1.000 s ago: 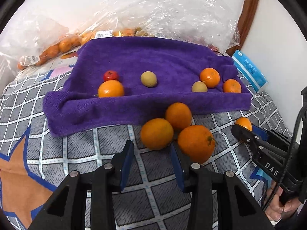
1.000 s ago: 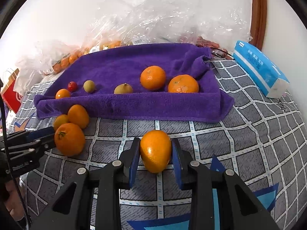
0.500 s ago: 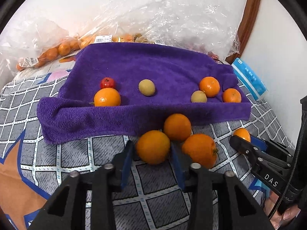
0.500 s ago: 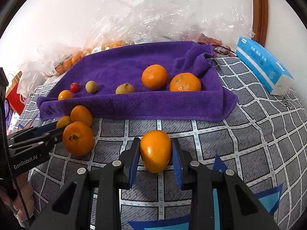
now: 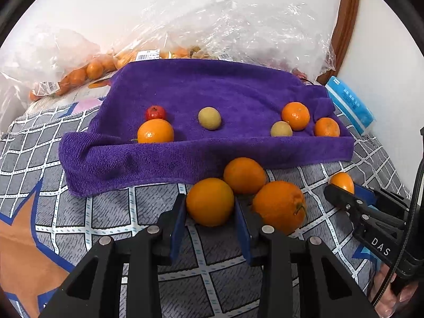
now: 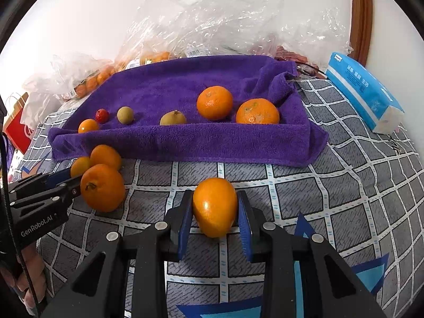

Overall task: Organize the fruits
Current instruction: 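Move the right tool onto a bright orange while the left tool reaches another orange, then close the right tool on the orange while the left tool grasps another orange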

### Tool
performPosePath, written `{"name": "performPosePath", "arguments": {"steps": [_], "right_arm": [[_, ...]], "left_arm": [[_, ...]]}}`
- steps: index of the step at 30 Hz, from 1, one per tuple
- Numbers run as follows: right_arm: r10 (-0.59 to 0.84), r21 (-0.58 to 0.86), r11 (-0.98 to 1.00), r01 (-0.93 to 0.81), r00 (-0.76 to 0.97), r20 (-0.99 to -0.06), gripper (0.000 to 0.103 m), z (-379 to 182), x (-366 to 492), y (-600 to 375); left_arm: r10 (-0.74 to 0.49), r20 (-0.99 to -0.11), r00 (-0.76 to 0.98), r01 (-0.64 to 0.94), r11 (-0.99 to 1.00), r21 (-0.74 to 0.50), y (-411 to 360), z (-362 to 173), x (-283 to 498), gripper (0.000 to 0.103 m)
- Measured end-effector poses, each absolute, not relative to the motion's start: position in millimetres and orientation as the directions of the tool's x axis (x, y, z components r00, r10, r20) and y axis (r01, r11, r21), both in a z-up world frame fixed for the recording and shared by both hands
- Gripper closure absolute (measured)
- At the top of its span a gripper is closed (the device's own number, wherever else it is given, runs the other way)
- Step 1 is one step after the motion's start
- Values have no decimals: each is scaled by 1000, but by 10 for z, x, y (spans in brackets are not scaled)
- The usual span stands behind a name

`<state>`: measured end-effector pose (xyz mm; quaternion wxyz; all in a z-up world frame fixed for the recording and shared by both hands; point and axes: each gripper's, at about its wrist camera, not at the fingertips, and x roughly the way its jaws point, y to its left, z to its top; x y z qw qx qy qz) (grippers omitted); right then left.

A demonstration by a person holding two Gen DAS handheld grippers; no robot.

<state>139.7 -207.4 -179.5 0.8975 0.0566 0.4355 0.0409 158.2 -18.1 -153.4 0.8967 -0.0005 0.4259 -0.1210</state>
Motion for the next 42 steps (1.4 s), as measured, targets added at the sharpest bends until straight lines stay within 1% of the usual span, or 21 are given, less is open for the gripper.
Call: {"name": "performPosePath", "arguments": {"steps": [5, 8, 16, 25, 42], "right_arm": [[121, 135, 991, -24, 619, -776, 71, -1796, 1394, -2073], [121, 135, 991, -25, 620, -775, 71, -1795, 1392, -2075], [127, 153, 988, -15, 641, -757, 71, -1770, 1353, -2107], [118, 144, 989, -15, 660, -742, 71, -1746, 1312, -2093], [74, 118, 993, 20, 673, -736, 71, -1717, 1277, -2066]], "left_arm": [[-223, -762, 608, 217, 970, -110, -184, -1533, 1578, 69], [-247, -754, 609, 226, 965, -134, -155, -1527, 1568, 69], [-258, -702, 664, 212, 965, -153, -70, -1437, 1476, 69], [-250, -665, 704, 234, 965, -115, -123, -1361, 1384, 69], [-255, -628, 735, 225, 966, -129, -97, -1280, 1305, 69]]}}
